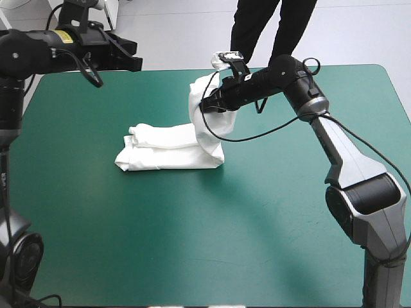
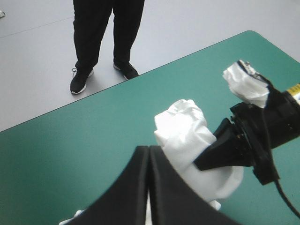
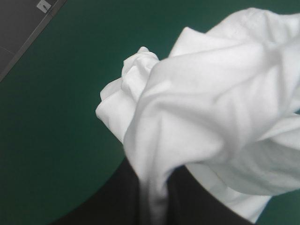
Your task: Fold the cloth
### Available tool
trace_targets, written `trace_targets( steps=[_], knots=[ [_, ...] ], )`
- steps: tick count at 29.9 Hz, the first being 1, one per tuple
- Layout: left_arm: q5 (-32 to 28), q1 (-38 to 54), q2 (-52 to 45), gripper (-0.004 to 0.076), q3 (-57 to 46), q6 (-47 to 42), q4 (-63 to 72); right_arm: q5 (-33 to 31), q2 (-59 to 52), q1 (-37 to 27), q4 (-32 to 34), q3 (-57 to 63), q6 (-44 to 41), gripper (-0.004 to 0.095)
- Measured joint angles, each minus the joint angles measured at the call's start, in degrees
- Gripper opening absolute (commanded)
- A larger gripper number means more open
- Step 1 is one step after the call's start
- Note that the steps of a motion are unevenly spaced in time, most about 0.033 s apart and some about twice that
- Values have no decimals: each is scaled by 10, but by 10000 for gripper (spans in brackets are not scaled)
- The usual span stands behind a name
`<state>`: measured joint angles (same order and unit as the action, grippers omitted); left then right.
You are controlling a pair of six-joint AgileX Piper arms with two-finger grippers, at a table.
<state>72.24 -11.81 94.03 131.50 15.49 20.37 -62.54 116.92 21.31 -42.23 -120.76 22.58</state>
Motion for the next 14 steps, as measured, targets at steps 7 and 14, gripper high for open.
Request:
trace_targets(
  steps=[7,14],
  knots=[
    [0,0,-94,-9,-98,0,-33,11,73,45,4,-58,-7,-15],
    [0,0,-144,-9,-165,-1,-45,46,136,86,13,-113,-15,-14]
  ],
)
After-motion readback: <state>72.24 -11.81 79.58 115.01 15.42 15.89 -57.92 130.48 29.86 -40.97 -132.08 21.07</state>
